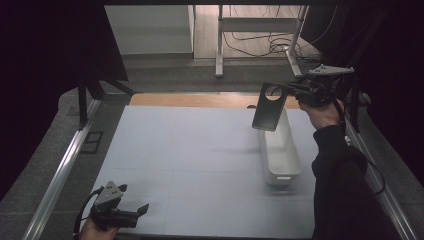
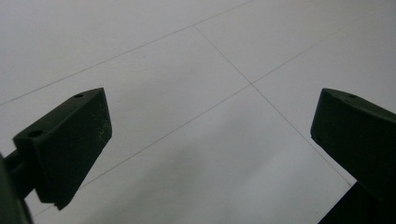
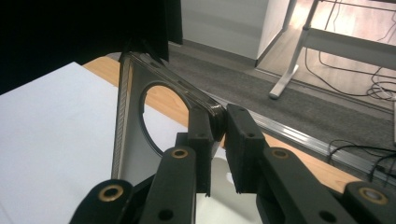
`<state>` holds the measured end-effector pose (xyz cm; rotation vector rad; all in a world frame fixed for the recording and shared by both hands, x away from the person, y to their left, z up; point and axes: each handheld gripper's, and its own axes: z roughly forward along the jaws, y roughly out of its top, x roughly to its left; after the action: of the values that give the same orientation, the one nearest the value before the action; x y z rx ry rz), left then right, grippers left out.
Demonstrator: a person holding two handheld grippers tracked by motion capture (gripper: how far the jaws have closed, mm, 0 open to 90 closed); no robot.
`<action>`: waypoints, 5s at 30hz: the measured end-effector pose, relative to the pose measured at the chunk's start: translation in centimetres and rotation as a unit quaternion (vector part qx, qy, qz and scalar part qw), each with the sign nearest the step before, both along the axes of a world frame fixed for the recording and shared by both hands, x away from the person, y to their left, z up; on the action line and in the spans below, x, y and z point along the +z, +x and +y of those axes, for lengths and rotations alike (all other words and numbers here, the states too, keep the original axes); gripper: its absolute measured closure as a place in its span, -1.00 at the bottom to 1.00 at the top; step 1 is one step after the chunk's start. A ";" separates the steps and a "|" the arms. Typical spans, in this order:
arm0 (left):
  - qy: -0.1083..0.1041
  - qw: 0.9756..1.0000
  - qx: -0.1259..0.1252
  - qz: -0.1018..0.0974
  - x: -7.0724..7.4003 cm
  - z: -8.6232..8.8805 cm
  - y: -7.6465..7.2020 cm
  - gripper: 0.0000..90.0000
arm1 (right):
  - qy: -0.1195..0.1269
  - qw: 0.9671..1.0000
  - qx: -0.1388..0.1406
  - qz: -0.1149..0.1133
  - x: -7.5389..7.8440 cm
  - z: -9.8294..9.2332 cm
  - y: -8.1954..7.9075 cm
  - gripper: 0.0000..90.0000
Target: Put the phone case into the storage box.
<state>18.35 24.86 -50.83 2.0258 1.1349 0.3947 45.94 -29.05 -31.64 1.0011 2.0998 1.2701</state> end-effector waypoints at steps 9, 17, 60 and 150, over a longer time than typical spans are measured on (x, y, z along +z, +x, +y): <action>0.000 1.000 0.000 0.002 0.0 0.0 0.0 -1.00 | -0.004 1.000 -0.011 -0.006 0.3 -1.4 1.2 0.77; -0.001 1.000 0.001 0.002 0.0 0.0 0.0 -1.00 | -0.010 0.999 -0.031 -0.009 0.2 -2.5 2.3 0.77; -0.007 1.000 0.008 0.004 -0.1 0.1 0.0 -1.00 | -0.052 0.998 -0.008 -0.026 -6.3 -2.6 6.7 0.77; -0.045 0.999 0.018 -0.003 0.2 1.0 -0.5 -1.00 | -0.026 0.998 -0.022 0.057 -8.6 -1.5 3.8 -0.31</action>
<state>17.80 25.82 -50.62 1.9268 1.1650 0.3604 49.70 -30.57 -40.26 1.1146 2.1723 1.1559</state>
